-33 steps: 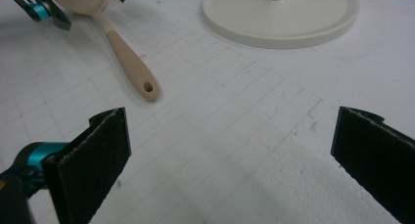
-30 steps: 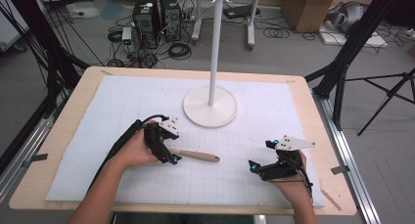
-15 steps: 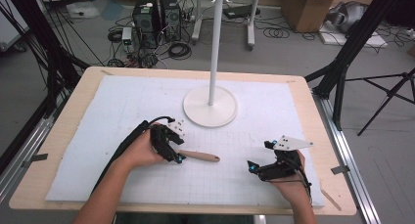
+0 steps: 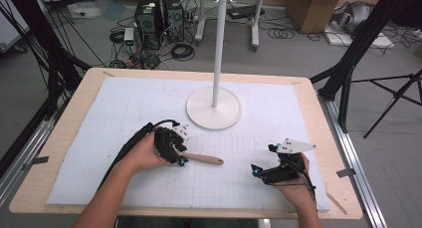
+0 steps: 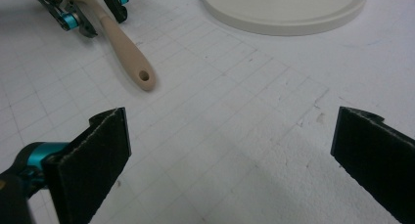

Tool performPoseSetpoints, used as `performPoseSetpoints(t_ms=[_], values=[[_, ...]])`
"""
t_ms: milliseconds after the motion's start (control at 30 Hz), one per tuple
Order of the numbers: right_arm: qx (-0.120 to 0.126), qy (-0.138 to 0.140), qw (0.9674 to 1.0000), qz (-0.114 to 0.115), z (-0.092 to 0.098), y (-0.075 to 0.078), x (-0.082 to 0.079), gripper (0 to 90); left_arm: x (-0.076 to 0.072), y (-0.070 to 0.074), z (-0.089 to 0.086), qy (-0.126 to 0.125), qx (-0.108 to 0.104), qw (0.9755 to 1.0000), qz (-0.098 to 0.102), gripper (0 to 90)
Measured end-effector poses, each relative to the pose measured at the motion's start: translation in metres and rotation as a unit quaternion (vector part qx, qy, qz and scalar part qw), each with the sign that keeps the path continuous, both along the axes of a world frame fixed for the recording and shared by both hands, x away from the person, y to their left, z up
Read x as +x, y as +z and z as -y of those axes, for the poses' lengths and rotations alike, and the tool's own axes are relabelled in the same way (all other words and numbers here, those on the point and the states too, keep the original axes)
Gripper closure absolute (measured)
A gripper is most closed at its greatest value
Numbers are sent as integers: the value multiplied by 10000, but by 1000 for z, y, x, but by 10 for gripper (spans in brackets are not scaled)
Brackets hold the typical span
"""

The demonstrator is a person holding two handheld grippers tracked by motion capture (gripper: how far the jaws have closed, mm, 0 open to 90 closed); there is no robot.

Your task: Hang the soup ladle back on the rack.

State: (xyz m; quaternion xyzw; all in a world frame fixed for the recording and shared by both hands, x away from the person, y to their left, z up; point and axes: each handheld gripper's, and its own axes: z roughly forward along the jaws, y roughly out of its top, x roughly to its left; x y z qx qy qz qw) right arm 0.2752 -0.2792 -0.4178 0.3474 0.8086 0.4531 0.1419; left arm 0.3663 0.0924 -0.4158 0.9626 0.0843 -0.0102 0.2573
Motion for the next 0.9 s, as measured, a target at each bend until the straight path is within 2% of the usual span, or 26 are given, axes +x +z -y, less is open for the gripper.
performPoseSetpoints(t_ms=[67,100,133,167,300,533,667,733,900], values=[[6,0,10000,13,0,0,0,4,0,1,2,-20,64,10000,7,541],[14,-2,10000,1,0,1,0,4,-1,2,5,-56,192,9998,50,551],[14,-2,10000,1,0,1,0,4,-1,2,5,-56,192,9998,50,554],[18,-20,10000,10,0,1,0,4,0,3,8,-92,302,9995,59,556],[23,-6,10000,20,1,0,0,4,0,4,12,-117,467,9988,76,585],[26,-21,10000,0,2,0,0,4,1,6,16,-153,617,9980,68,633],[4,-6,10000,-6,2,0,0,4,0,7,19,-186,782,9967,104,668],[5,-10,10000,-19,2,0,0,4,-1,7,19,-160,776,9968,80,683],[30,-31,10000,-29,2,0,0,4,-1,8,20,-263,832,9960,169,695]])
